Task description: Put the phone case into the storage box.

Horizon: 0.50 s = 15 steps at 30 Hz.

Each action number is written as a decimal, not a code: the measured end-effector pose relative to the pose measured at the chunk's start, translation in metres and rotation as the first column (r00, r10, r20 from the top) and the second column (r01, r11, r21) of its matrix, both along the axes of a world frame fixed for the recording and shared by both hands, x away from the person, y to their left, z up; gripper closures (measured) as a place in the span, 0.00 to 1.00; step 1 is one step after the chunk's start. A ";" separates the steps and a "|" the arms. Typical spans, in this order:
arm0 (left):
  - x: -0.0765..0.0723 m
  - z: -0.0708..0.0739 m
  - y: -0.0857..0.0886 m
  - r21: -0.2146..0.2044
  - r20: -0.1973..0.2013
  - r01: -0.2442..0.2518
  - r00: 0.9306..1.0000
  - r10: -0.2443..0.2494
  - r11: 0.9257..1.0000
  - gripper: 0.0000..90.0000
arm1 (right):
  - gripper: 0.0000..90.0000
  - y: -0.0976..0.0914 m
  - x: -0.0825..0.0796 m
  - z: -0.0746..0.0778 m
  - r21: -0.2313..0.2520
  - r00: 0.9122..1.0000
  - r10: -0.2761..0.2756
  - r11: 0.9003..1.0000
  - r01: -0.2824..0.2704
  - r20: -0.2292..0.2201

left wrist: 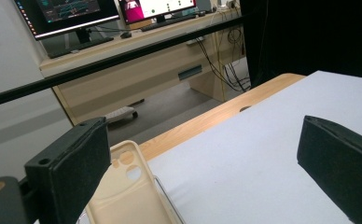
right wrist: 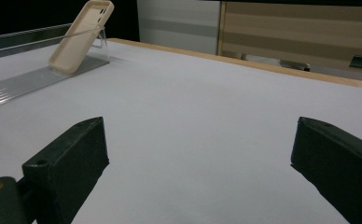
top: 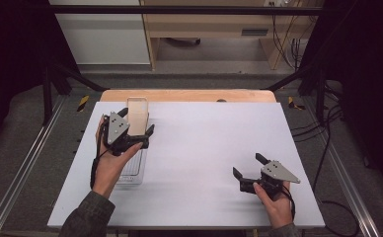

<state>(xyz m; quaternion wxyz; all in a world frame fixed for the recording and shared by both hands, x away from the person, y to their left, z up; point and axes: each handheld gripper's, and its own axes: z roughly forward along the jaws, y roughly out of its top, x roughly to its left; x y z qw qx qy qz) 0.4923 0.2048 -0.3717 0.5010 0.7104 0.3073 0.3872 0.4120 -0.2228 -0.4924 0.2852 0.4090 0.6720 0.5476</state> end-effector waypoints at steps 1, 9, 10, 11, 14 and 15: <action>-0.002 0.000 0.001 -0.007 0.003 0.000 1.000 0.000 1.000 0.03 | 0.04 0.000 0.000 0.000 -0.001 1.000 0.000 1.000 0.000 0.002; -0.018 0.005 0.013 -0.053 0.028 0.017 0.999 -0.016 0.998 0.02 | 0.04 -0.004 -0.002 0.001 0.004 1.000 -0.013 1.000 0.013 0.005; -0.018 0.005 0.015 -0.050 0.040 0.015 0.999 -0.013 0.999 0.02 | 0.04 -0.004 -0.002 0.001 0.002 1.000 -0.014 1.000 0.014 0.007; -0.019 0.005 0.016 -0.053 0.041 0.013 0.999 -0.011 0.999 0.02 | 0.04 -0.004 -0.002 0.001 0.001 1.000 -0.014 1.000 0.014 0.010; -0.023 0.005 0.023 -0.074 0.044 0.003 0.999 0.000 0.997 0.02 | 0.03 -0.005 -0.003 0.002 0.002 1.000 -0.015 1.000 0.015 0.011; -0.024 0.005 0.025 -0.080 0.045 0.002 0.999 0.002 0.997 0.02 | 0.03 -0.005 -0.003 0.002 0.003 1.000 -0.015 1.000 0.015 0.013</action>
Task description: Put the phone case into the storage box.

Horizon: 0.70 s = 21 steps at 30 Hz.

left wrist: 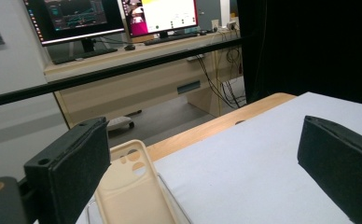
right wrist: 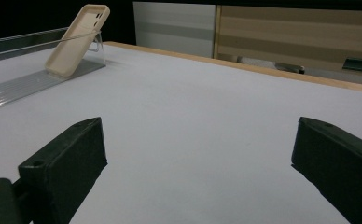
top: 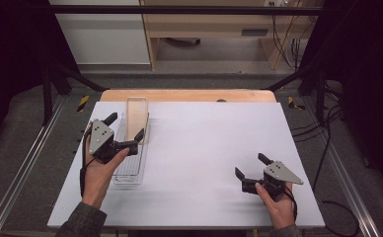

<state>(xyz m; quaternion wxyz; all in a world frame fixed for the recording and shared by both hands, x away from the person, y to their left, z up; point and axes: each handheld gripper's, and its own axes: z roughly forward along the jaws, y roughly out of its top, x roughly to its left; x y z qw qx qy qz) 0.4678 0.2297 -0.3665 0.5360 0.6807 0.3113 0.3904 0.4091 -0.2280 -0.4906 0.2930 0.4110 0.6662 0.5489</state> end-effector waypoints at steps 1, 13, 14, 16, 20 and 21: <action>-0.003 0.000 0.003 -0.012 -0.010 -0.003 1.000 0.003 1.000 0.02 | 0.03 0.000 0.000 0.000 0.000 1.000 -0.001 1.000 0.001 -0.001; -0.019 -0.003 0.030 -0.074 0.005 -0.010 1.000 0.010 0.997 0.02 | 0.03 0.000 0.000 0.000 -0.003 1.000 -0.004 1.000 0.004 -0.001; -0.020 -0.003 0.032 -0.077 0.007 -0.010 1.000 0.010 0.997 0.02 | 0.03 0.000 0.000 0.000 -0.003 1.000 -0.004 1.000 0.004 -0.002; -0.022 -0.005 0.038 -0.086 0.007 -0.012 1.000 0.012 0.996 0.02 | 0.03 0.000 0.000 0.000 -0.003 1.000 -0.005 1.000 0.005 -0.001; -0.028 -0.011 0.049 -0.114 0.002 -0.032 0.999 0.032 0.993 0.03 | 0.03 -0.001 0.000 0.000 -0.003 1.000 -0.007 1.000 0.006 -0.004; -0.030 -0.013 0.051 -0.116 0.003 -0.031 0.999 0.032 0.993 0.03 | 0.03 -0.001 0.000 0.000 -0.004 1.000 -0.007 1.000 0.007 -0.004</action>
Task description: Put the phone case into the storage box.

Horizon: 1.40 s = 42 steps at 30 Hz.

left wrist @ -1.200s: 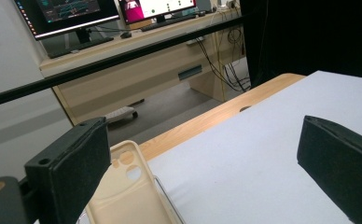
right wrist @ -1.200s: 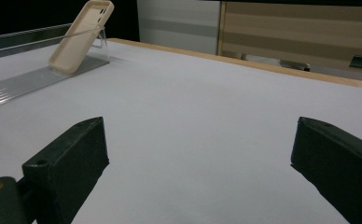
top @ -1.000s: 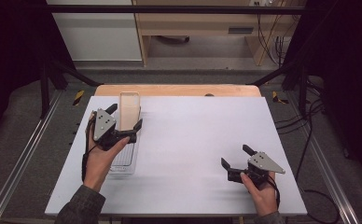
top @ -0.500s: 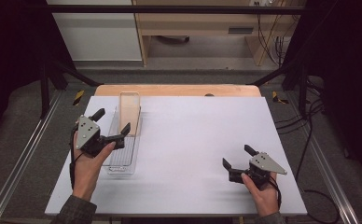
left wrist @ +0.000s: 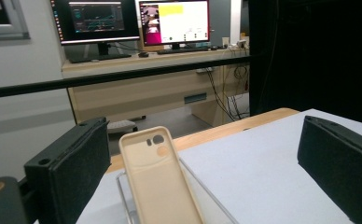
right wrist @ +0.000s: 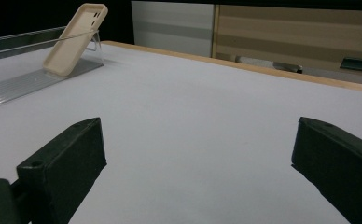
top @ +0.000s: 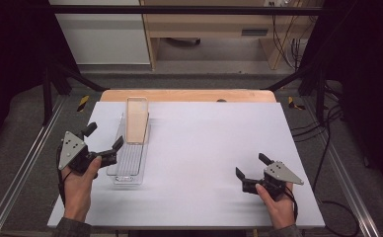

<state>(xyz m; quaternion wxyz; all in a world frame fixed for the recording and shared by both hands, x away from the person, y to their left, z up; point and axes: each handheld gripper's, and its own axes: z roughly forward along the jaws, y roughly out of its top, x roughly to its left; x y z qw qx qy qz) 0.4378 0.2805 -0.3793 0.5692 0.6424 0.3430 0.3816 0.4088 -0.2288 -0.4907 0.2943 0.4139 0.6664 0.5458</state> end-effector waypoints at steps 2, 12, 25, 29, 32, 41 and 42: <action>-0.004 -0.004 0.004 -0.006 -0.002 -0.005 1.000 0.005 1.000 0.03 | 0.03 -0.001 0.000 0.000 0.000 1.000 -0.001 1.000 0.001 0.000; -0.018 -0.018 0.022 -0.011 -0.019 -0.004 1.000 0.004 1.000 0.03 | 0.03 -0.001 0.000 -0.001 0.000 1.000 -0.003 1.000 0.003 -0.004; -0.029 -0.034 0.037 -0.030 -0.011 0.004 1.000 -0.005 1.000 0.04 | 0.03 -0.001 -0.001 -0.001 -0.008 1.000 -0.008 1.000 0.008 -0.004; -0.031 -0.040 0.039 -0.034 -0.002 0.016 1.000 -0.016 0.999 0.04 | 0.03 -0.002 -0.001 -0.002 -0.009 1.000 -0.011 1.000 0.011 -0.010; -0.031 -0.043 0.040 -0.033 0.004 0.032 0.999 -0.031 0.999 0.04 | 0.03 -0.002 -0.001 -0.004 -0.010 1.000 -0.010 1.000 0.009 -0.016; -0.031 -0.052 0.038 -0.047 0.011 0.047 0.999 -0.047 0.998 0.04 | 0.03 -0.007 -0.003 -0.004 -0.008 1.000 -0.022 1.000 0.022 -0.014; -0.031 -0.053 0.038 -0.050 0.011 0.048 0.999 -0.048 0.998 0.04 | 0.03 -0.008 -0.003 -0.004 -0.009 1.000 -0.023 1.000 0.023 -0.012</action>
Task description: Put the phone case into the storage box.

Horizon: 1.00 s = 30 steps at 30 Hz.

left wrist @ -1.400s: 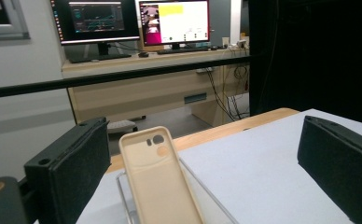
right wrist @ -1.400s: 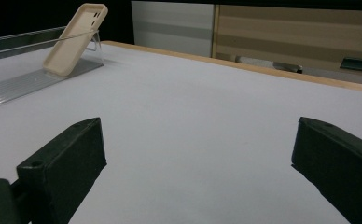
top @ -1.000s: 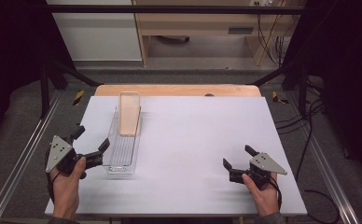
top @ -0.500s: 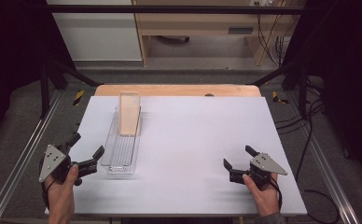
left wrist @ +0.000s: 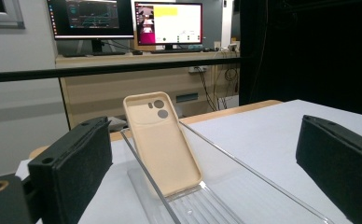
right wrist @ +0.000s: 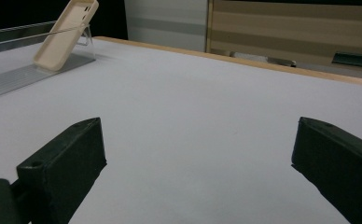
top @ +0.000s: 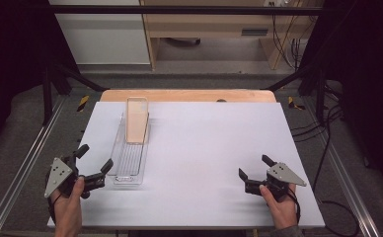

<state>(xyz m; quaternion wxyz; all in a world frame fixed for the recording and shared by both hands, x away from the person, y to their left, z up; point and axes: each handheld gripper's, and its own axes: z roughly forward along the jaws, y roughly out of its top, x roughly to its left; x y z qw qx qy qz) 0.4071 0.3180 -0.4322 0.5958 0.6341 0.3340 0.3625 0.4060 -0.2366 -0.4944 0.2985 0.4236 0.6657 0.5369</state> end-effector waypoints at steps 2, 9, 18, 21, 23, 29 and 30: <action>0.000 -0.001 0.000 -0.003 0.001 0.001 1.000 -0.001 1.000 0.04 | 0.03 -0.001 0.000 0.000 0.001 1.000 -0.001 1.000 0.001 0.000; 0.001 -0.008 -0.002 0.003 -0.007 0.019 1.000 -0.019 1.000 0.04 | 0.03 -0.007 -0.001 -0.001 0.004 1.000 -0.009 1.000 0.009 0.006; 0.001 -0.015 -0.004 -0.003 -0.009 0.033 0.999 -0.033 0.999 0.04 | 0.03 -0.019 -0.002 -0.002 -0.005 0.998 -0.003 1.000 0.003 0.059; 0.000 -0.017 -0.004 -0.010 -0.008 0.038 0.999 -0.038 0.999 0.04 | 0.03 -0.022 -0.001 -0.004 -0.015 0.996 -0.002 1.000 0.003 0.089; 0.000 -0.019 -0.005 -0.010 -0.009 0.041 0.999 -0.041 0.999 0.04 | 0.03 -0.024 0.001 -0.007 -0.033 0.994 0.002 0.999 0.002 0.109; 0.000 -0.025 -0.004 -0.023 -0.014 0.038 0.999 -0.038 0.999 0.04 | 0.04 -0.025 0.001 -0.009 -0.053 0.991 0.009 0.999 -0.002 0.135; -0.001 -0.026 -0.004 -0.026 -0.013 0.037 0.999 -0.038 0.999 0.04 | 0.04 -0.024 0.001 -0.010 -0.060 0.990 0.013 0.998 -0.004 0.138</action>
